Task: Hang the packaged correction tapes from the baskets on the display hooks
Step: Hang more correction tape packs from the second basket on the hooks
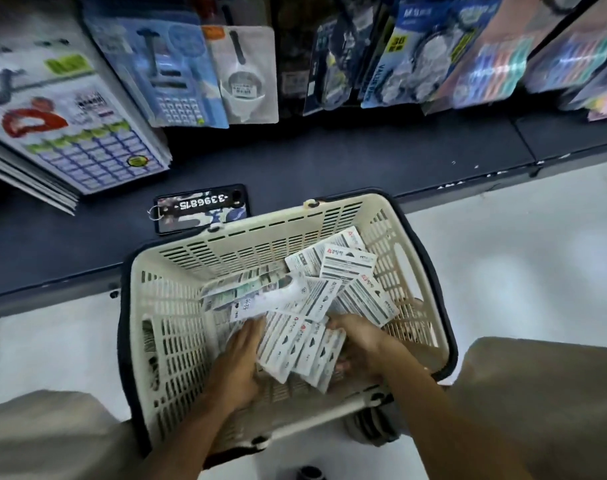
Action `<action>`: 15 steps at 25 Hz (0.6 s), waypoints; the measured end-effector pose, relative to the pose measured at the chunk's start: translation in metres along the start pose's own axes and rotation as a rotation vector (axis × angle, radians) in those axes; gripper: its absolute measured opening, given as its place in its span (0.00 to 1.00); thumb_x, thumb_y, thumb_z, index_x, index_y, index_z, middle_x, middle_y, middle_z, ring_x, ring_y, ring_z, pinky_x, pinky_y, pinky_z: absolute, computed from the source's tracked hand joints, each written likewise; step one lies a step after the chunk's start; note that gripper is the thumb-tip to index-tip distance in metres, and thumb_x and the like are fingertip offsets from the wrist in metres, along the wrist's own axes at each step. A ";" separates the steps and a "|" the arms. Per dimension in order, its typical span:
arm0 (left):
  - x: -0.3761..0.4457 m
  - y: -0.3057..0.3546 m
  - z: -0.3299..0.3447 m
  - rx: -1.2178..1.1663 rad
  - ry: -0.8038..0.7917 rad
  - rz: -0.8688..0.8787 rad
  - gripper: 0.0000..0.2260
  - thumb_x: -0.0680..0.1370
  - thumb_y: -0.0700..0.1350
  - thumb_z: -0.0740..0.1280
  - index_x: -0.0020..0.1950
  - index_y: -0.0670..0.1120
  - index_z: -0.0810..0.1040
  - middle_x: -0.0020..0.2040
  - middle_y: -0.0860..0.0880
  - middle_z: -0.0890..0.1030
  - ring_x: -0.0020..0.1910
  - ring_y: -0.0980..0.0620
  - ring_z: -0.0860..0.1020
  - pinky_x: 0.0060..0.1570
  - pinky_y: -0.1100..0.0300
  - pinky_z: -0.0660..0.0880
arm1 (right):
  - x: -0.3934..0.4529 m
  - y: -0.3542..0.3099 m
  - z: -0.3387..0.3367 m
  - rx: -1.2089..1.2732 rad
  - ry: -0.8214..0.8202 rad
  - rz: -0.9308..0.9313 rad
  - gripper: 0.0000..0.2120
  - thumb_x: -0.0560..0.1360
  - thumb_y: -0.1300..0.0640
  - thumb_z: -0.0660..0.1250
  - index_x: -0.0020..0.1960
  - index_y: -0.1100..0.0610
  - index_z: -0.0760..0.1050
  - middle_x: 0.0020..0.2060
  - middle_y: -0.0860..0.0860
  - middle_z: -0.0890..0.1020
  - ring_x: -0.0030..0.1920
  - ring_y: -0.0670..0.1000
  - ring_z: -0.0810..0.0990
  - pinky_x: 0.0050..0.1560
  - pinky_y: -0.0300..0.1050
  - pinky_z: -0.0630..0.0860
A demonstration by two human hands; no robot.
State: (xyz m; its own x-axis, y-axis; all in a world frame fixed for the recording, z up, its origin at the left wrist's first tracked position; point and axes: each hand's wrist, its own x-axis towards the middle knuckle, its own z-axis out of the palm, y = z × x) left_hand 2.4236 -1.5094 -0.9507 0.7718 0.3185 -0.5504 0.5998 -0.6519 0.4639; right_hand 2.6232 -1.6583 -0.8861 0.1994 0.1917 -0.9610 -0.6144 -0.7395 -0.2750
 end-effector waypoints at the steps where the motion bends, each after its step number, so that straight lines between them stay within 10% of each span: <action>1: 0.001 -0.005 -0.002 -0.053 0.050 0.006 0.52 0.71 0.47 0.80 0.84 0.47 0.47 0.84 0.49 0.53 0.82 0.46 0.56 0.77 0.51 0.62 | -0.001 -0.004 0.009 0.063 -0.115 -0.007 0.11 0.79 0.57 0.59 0.52 0.62 0.77 0.37 0.56 0.85 0.36 0.55 0.84 0.39 0.47 0.81; 5: 0.004 -0.017 -0.018 -0.520 0.216 -0.088 0.54 0.57 0.47 0.88 0.78 0.51 0.65 0.73 0.52 0.73 0.70 0.48 0.74 0.69 0.47 0.73 | 0.006 -0.035 0.043 0.389 -0.376 -0.132 0.17 0.80 0.60 0.53 0.64 0.57 0.73 0.50 0.60 0.85 0.45 0.58 0.84 0.49 0.54 0.83; 11: 0.004 -0.003 -0.009 -0.667 0.329 -0.183 0.47 0.60 0.42 0.86 0.72 0.58 0.66 0.64 0.56 0.75 0.62 0.54 0.75 0.63 0.56 0.72 | 0.023 -0.022 0.068 0.309 -0.066 -0.231 0.27 0.77 0.78 0.56 0.65 0.52 0.73 0.57 0.57 0.77 0.45 0.55 0.83 0.47 0.53 0.85; 15: 0.010 -0.005 0.003 -0.695 0.327 -0.246 0.51 0.60 0.40 0.86 0.79 0.47 0.65 0.69 0.49 0.75 0.68 0.49 0.73 0.66 0.51 0.72 | 0.048 -0.017 0.065 -0.590 0.027 -0.554 0.41 0.74 0.68 0.70 0.79 0.44 0.57 0.71 0.48 0.66 0.68 0.58 0.73 0.56 0.48 0.82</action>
State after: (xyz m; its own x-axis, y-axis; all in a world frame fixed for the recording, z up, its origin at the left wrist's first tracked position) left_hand 2.4279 -1.5056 -0.9606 0.5586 0.6528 -0.5117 0.6714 0.0063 0.7410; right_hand 2.5932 -1.5947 -0.9291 0.3794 0.6198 -0.6869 0.0810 -0.7619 -0.6427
